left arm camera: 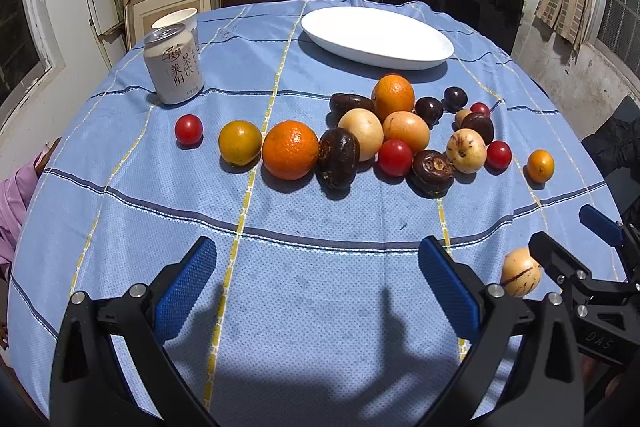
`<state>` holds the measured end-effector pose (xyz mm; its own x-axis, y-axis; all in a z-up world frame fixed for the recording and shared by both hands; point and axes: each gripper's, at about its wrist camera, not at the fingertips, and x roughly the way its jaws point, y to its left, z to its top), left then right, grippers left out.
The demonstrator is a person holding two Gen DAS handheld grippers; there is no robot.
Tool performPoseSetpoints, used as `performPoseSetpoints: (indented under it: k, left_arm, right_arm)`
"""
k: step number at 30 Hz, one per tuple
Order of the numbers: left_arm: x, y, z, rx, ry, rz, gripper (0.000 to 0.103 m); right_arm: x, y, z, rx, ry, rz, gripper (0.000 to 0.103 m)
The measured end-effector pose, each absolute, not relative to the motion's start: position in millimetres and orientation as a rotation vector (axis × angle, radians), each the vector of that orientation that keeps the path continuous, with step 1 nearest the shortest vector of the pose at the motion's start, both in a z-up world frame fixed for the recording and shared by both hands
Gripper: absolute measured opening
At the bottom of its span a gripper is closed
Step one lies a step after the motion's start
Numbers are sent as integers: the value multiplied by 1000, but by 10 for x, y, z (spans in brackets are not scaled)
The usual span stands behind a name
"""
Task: Organize fruits
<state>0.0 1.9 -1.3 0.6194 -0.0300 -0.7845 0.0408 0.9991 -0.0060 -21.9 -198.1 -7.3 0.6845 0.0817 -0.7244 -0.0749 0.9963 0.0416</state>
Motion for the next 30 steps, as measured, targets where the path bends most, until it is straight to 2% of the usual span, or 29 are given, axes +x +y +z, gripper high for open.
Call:
performPoseSetpoints:
  k: [30]
  left_arm:
    - [12, -11, -85, 23, 923, -49, 99]
  right_arm:
    - [-218, -1951, -162, 17, 824, 105, 100]
